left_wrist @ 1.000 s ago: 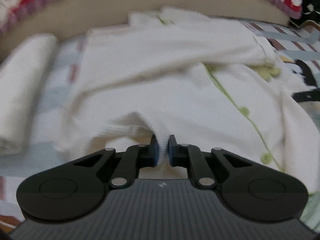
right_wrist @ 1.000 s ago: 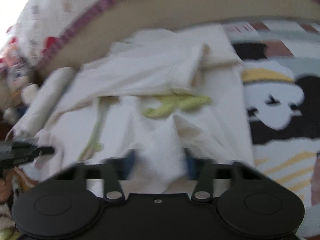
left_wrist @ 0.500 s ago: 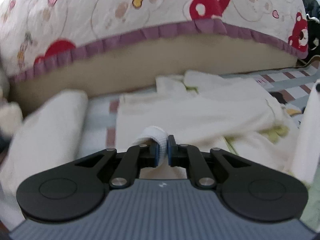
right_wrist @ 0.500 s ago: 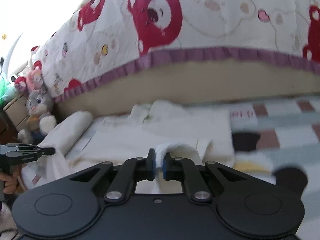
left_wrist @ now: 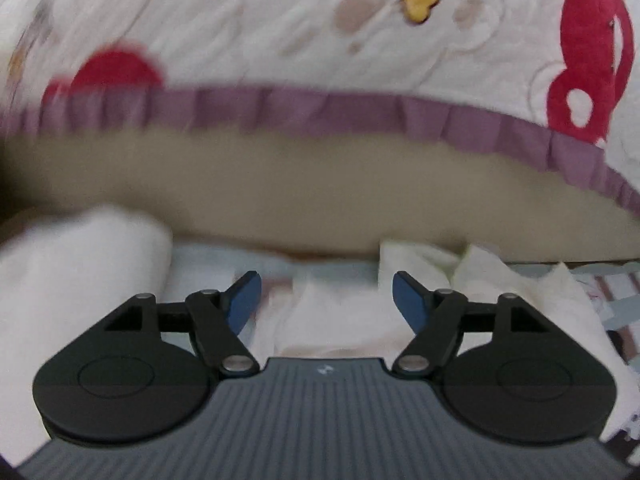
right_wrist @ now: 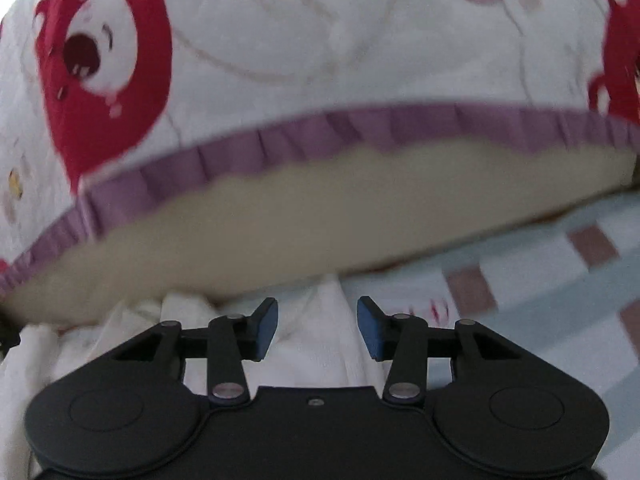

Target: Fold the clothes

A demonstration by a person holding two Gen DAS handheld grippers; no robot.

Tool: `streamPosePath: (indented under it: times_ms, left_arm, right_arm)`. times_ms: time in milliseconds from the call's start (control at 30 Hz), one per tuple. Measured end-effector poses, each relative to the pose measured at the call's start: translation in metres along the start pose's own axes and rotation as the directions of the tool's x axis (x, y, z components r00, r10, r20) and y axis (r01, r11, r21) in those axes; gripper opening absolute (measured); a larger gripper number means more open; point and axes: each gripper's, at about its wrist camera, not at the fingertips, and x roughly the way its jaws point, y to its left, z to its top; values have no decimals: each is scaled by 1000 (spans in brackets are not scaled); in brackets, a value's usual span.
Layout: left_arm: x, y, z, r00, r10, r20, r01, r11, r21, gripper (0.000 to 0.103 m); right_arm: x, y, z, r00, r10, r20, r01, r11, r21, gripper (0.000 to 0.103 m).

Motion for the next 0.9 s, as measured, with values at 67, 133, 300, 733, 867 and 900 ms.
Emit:
streamPosePath:
  times_ms: [67, 133, 300, 733, 867, 900]
  left_arm:
    - [-12, 19, -32, 999, -41, -18, 39, 996, -84, 71]
    - [-27, 36, -64, 994, -101, -41, 92, 977, -192, 70]
    - [-28, 68, -125, 966, -212, -148, 97, 829, -551, 69]
    - [-4, 78, -130, 984, -104, -141, 3, 813, -582, 70]
    - [14, 94, -113, 979, -172, -112, 78, 816, -572, 72]
    - [16, 93, -110, 977, -178, -116, 81, 816, -572, 72]
  right_arm:
    - [-10, -13, -32, 999, 23, -22, -23, 1000, 22, 50]
    - [-20, -26, -65, 997, 47, -59, -44, 997, 62, 50]
    - [-52, -43, -134, 989, 116, -88, -92, 967, 239, 50]
    - [-30, -43, -184, 988, 142, -68, -90, 865, 494, 58]
    - [-12, -45, -174, 990, 137, -14, -108, 832, 544, 60]
    - [-8, -46, -172, 990, 138, -2, -113, 822, 558, 61]
